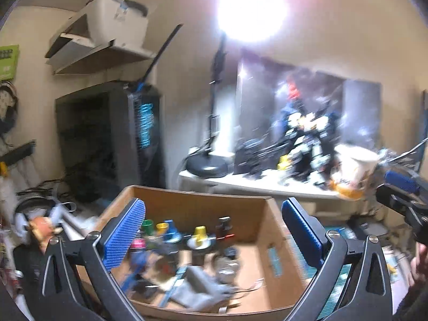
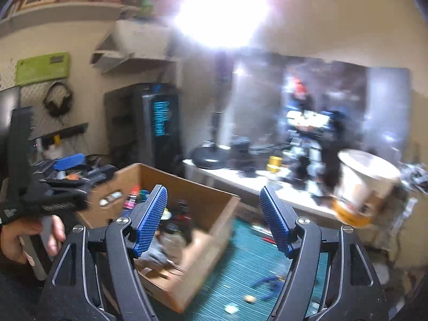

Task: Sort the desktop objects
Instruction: 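Move both empty grippers back over the cutting mat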

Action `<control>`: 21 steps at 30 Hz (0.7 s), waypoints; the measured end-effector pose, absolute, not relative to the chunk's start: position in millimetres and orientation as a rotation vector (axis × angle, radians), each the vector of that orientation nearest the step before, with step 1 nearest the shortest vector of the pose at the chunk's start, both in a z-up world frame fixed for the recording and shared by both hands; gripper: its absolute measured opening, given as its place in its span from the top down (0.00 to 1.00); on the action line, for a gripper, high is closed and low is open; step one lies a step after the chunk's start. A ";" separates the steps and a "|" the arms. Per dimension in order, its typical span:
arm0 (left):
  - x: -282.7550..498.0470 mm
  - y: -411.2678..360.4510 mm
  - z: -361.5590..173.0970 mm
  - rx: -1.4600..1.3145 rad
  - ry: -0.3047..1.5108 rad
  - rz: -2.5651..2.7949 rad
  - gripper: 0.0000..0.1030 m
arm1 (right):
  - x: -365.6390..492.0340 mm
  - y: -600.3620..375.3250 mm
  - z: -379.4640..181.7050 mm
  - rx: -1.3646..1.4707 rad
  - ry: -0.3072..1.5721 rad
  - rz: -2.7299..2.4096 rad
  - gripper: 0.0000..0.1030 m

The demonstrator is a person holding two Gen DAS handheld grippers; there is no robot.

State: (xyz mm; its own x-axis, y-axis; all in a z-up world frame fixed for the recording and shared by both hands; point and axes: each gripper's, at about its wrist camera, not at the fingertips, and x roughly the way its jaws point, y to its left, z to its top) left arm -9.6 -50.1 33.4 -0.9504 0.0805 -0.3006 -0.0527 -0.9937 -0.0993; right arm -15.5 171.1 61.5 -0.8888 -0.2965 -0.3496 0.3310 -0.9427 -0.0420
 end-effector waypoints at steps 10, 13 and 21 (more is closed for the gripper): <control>10.5 35.5 -5.8 -0.331 -0.110 2.789 0.00 | 19.8 290.6 36.7 0.572 -0.043 -3.020 0.33; 11.4 60.3 -18.4 -0.339 -0.082 2.734 0.00 | 26.1 313.6 27.1 0.609 -0.087 -3.060 0.33; 4.4 94.9 -41.5 -0.409 -0.069 2.618 0.00 | 35.6 346.3 8.6 0.676 -0.094 -3.097 0.33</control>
State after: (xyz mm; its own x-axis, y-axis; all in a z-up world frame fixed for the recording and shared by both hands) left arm 4.4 94.9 -41.5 -0.8370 0.4735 -0.2742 -0.4584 -0.8805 -0.1211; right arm 35.6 346.3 8.6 -0.9088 0.0161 -0.4170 -0.0412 -0.9978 0.0513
